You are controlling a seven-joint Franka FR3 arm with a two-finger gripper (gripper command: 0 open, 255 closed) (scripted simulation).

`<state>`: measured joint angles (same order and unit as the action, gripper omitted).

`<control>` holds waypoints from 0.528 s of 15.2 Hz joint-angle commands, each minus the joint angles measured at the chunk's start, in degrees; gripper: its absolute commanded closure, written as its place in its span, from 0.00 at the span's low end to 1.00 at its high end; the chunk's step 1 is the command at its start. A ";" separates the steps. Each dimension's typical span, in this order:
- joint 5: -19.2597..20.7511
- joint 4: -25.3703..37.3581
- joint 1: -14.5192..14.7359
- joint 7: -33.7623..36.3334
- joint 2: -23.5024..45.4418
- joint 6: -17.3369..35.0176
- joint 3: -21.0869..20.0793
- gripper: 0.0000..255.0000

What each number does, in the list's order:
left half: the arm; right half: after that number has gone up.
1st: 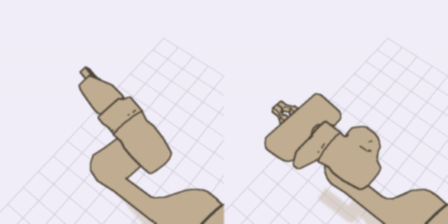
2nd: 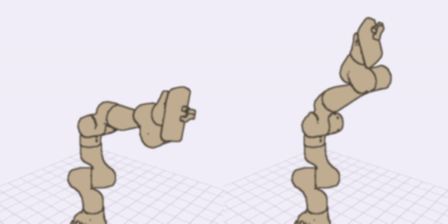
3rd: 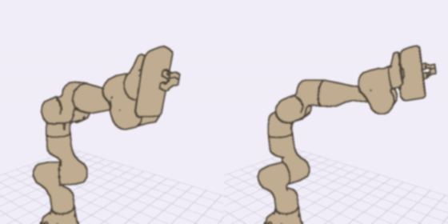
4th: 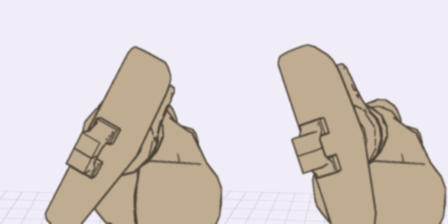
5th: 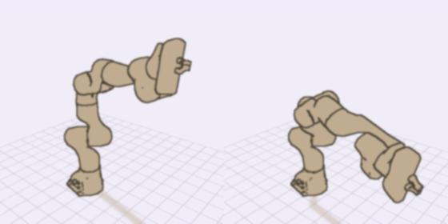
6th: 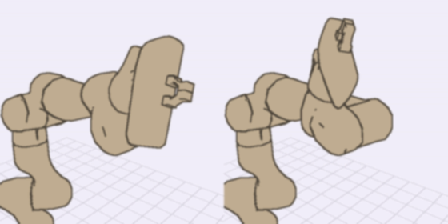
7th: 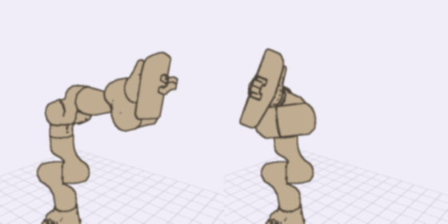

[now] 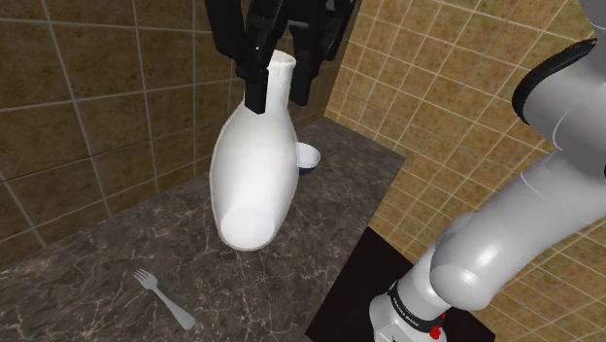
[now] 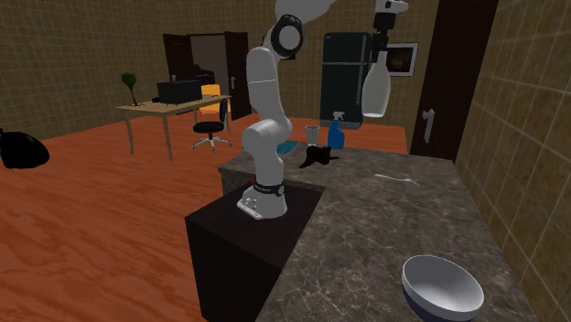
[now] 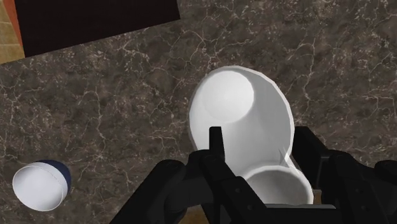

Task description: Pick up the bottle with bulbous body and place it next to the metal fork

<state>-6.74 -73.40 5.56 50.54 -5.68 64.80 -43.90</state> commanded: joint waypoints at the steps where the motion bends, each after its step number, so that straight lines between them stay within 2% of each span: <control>1: 4.08 4.90 2.39 5.81 6.24 -0.06 -4.50 1.00; 3: 9.85 11.18 7.13 11.71 13.52 -1.42 -8.09 1.00; 5: 16.76 19.45 14.94 17.01 21.47 -4.14 -9.62 1.00; 6: 20.69 24.93 20.04 19.15 25.74 -6.26 -9.66 1.00; 7: 26.70 34.94 28.72 20.92 31.96 -10.39 -8.54 1.00; 8: 23.75 29.84 25.71 20.57 29.48 -7.58 -8.14 1.00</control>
<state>16.31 -44.21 29.97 70.38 22.83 57.02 -52.34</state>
